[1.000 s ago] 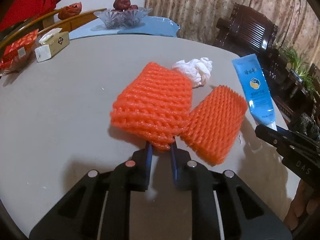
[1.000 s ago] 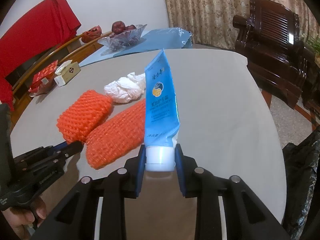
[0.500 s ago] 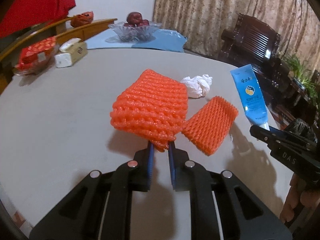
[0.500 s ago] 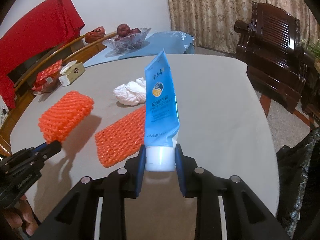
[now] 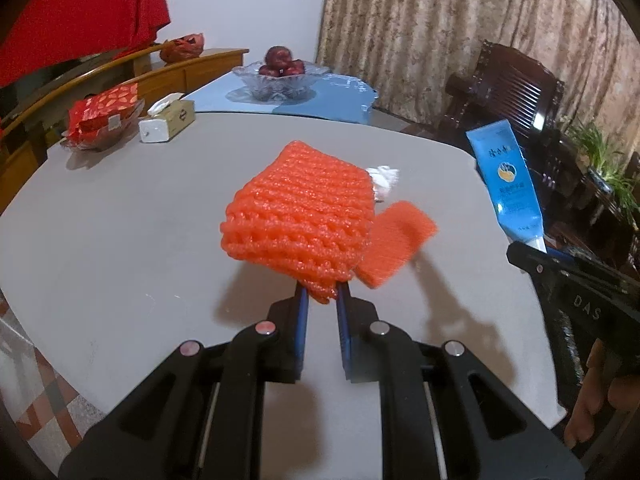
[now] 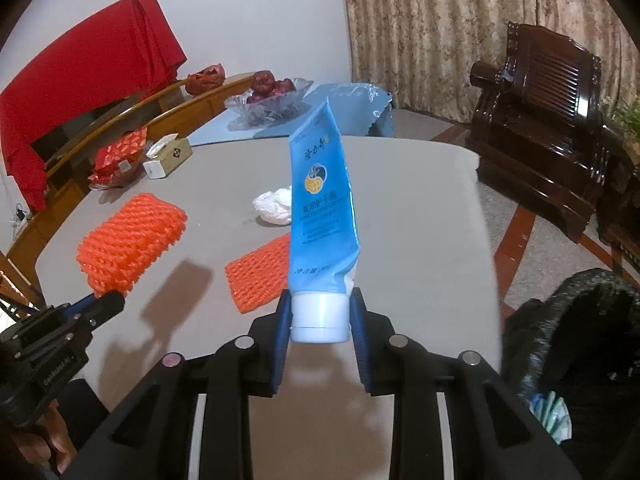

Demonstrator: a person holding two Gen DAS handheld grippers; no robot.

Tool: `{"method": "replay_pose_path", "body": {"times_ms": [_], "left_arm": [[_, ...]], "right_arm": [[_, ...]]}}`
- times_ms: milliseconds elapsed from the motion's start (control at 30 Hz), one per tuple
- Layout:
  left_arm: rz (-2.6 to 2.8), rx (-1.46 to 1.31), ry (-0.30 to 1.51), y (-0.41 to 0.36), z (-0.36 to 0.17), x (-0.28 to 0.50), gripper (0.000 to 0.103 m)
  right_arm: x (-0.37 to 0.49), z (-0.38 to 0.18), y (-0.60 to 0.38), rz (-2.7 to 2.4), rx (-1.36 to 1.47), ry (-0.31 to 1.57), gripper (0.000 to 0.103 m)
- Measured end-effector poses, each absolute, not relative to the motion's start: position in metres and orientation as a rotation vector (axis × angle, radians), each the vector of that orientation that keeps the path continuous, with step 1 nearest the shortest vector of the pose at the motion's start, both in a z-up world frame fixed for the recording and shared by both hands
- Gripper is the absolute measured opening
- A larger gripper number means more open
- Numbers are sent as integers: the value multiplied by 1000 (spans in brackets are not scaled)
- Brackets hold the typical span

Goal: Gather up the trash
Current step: 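Carry the tube and orange foam net over the black bin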

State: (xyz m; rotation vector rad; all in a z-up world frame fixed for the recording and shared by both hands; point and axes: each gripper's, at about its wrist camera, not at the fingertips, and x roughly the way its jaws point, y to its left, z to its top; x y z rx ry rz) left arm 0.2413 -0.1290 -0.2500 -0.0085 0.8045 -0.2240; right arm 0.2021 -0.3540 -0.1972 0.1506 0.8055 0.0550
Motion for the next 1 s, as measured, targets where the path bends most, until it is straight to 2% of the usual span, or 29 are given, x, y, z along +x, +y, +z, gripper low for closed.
{"method": "replay_pose_path", "body": {"times_ms": [667,1000], "left_arm": [[-357,11,773,-214,-214,178,13],[-477,31,813,-309,-220,145,13]], "right_arm": [[125,-164,-418,-32,119,786,28],[79,-166,-490,-133,130,799,28]]}}
